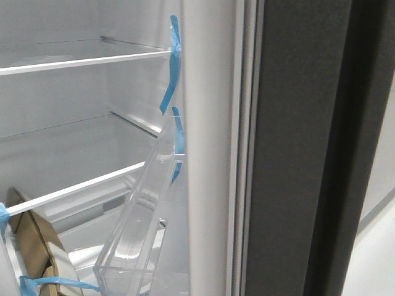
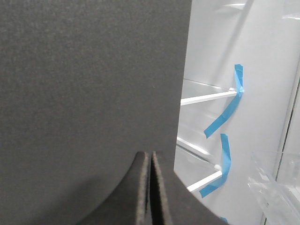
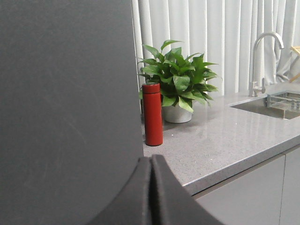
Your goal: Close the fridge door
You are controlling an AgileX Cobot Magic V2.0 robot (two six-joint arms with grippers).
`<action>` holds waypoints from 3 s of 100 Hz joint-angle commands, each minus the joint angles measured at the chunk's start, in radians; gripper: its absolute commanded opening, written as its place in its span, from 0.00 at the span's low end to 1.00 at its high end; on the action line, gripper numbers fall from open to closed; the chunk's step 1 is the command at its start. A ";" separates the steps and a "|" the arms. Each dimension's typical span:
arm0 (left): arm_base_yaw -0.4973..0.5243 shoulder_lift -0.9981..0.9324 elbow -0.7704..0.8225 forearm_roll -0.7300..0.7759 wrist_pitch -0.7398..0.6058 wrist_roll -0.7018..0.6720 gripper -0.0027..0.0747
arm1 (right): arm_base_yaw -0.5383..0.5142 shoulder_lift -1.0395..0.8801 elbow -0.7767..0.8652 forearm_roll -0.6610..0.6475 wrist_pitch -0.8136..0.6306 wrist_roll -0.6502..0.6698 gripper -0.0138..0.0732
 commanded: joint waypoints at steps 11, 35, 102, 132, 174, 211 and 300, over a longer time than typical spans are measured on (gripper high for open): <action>-0.010 0.019 0.028 -0.002 -0.077 -0.004 0.01 | -0.006 0.091 -0.104 0.006 -0.047 0.001 0.07; -0.010 0.019 0.028 -0.002 -0.077 -0.004 0.01 | -0.006 0.144 -0.127 0.195 -0.037 0.001 0.07; -0.010 0.019 0.028 -0.002 -0.077 -0.004 0.01 | -0.004 0.256 -0.395 0.666 0.370 -0.021 0.07; -0.010 0.019 0.028 -0.002 -0.077 -0.004 0.01 | -0.004 0.275 -0.474 0.842 0.471 -0.021 0.07; -0.010 0.019 0.028 -0.002 -0.077 -0.004 0.01 | -0.004 0.346 -0.556 0.968 0.646 -0.021 0.07; -0.010 0.019 0.028 -0.002 -0.077 -0.004 0.01 | -0.004 0.413 -0.556 1.184 0.733 -0.103 0.07; -0.010 0.019 0.028 -0.002 -0.077 -0.004 0.01 | 0.015 0.719 -0.787 1.273 0.803 -0.379 0.07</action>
